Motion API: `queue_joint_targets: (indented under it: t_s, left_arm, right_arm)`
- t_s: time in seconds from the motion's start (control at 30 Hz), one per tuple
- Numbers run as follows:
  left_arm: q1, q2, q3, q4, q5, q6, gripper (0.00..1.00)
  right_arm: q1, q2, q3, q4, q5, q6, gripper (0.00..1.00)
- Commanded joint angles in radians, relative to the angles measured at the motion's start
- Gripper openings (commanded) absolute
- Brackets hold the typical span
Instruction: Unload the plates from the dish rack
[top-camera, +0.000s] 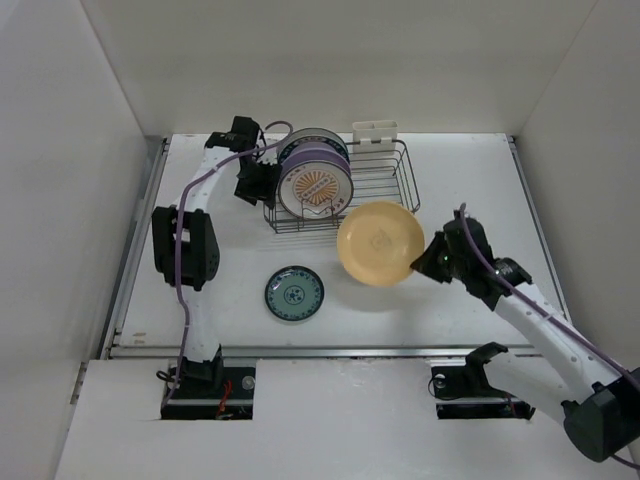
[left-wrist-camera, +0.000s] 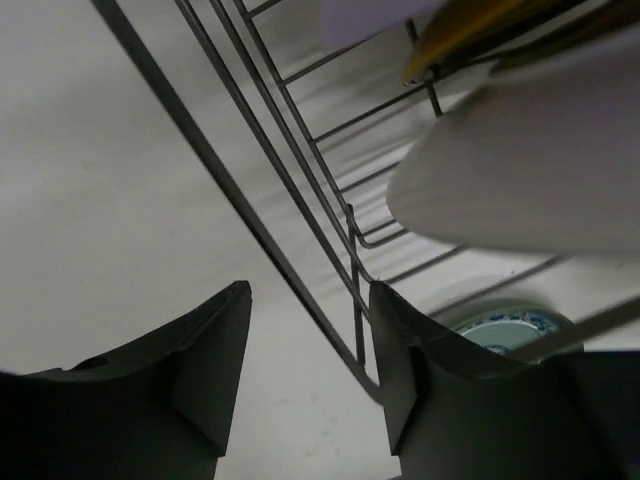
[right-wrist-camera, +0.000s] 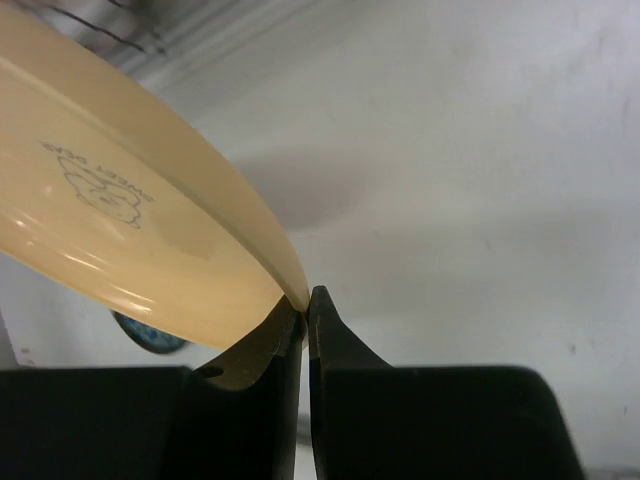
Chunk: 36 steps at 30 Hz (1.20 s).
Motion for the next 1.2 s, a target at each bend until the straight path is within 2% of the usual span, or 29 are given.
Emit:
queue_joint_targets:
  t_s: [0.0, 0.13, 0.27, 0.3, 0.33, 0.5, 0.6, 0.67, 0.7, 0.87, 0.9, 0.93, 0.97, 1.0, 1.03, 1.17]
  left_arm:
    - [0.002, 0.052, 0.071, -0.025, -0.002, -0.019, 0.46]
    - [0.002, 0.102, 0.12, -0.036, -0.013, -0.019, 0.21]
    - [0.002, 0.127, 0.129, -0.016, -0.045, -0.019, 0.09]
    - [-0.01, 0.127, 0.151, -0.016, -0.056, -0.005, 0.02]
    - [-0.01, 0.142, 0.16, -0.016, -0.085, -0.005, 0.0]
    - [-0.029, 0.176, 0.217, -0.007, -0.154, 0.006, 0.0]
    - [-0.029, 0.176, 0.231, 0.003, -0.172, 0.015, 0.0]
    - [-0.029, 0.176, 0.231, 0.003, -0.172, 0.015, 0.0]
    - [-0.029, 0.164, 0.231, 0.003, -0.172, 0.015, 0.05]
    - [-0.029, 0.164, 0.263, 0.012, -0.188, 0.024, 0.11]
    - [-0.029, 0.164, 0.275, 0.012, -0.188, 0.024, 0.15]
    - [-0.029, 0.143, 0.275, 0.012, -0.188, 0.024, 0.18]
    - [-0.029, 0.132, 0.275, 0.012, -0.188, 0.024, 0.2]
    - [-0.029, 0.118, 0.257, 0.021, -0.188, 0.024, 0.26]
    - [-0.029, 0.083, 0.244, 0.021, -0.188, 0.024, 0.26]
    - [-0.029, -0.026, 0.18, 0.085, -0.188, 0.024, 0.38]
  right_arm:
    - [-0.001, -0.077, -0.151, 0.053, -0.112, 0.236, 0.0]
    - [-0.001, -0.098, -0.276, 0.121, -0.103, 0.332, 0.0]
    - [-0.001, -0.051, -0.392, 0.234, -0.112, 0.418, 0.0]
    - [-0.001, -0.023, -0.408, 0.266, -0.112, 0.435, 0.0]
    - [-0.001, -0.009, -0.42, 0.282, -0.121, 0.47, 0.0]
    - [-0.001, 0.021, -0.48, 0.319, -0.141, 0.573, 0.0]
    - [-0.001, -0.005, -0.494, 0.319, -0.153, 0.635, 0.05]
    - [-0.001, -0.048, -0.503, 0.27, -0.153, 0.655, 0.12]
    - [-0.001, -0.064, -0.503, 0.253, -0.153, 0.671, 0.15]
    - [-0.001, -0.202, -0.503, 0.175, -0.153, 0.716, 0.3]
    - [-0.001, -0.221, -0.503, 0.161, -0.153, 0.716, 0.35]
    - [-0.001, -0.236, -0.503, 0.147, -0.153, 0.725, 0.5]
    - [-0.001, -0.253, -0.503, 0.132, -0.153, 0.725, 0.54]
    - [-0.001, -0.287, -0.503, 0.104, -0.153, 0.725, 0.57]
    - [-0.001, -0.304, -0.503, 0.091, -0.144, 0.725, 0.58]
    - [-0.001, -0.377, -0.494, 0.029, -0.12, 0.714, 0.6]
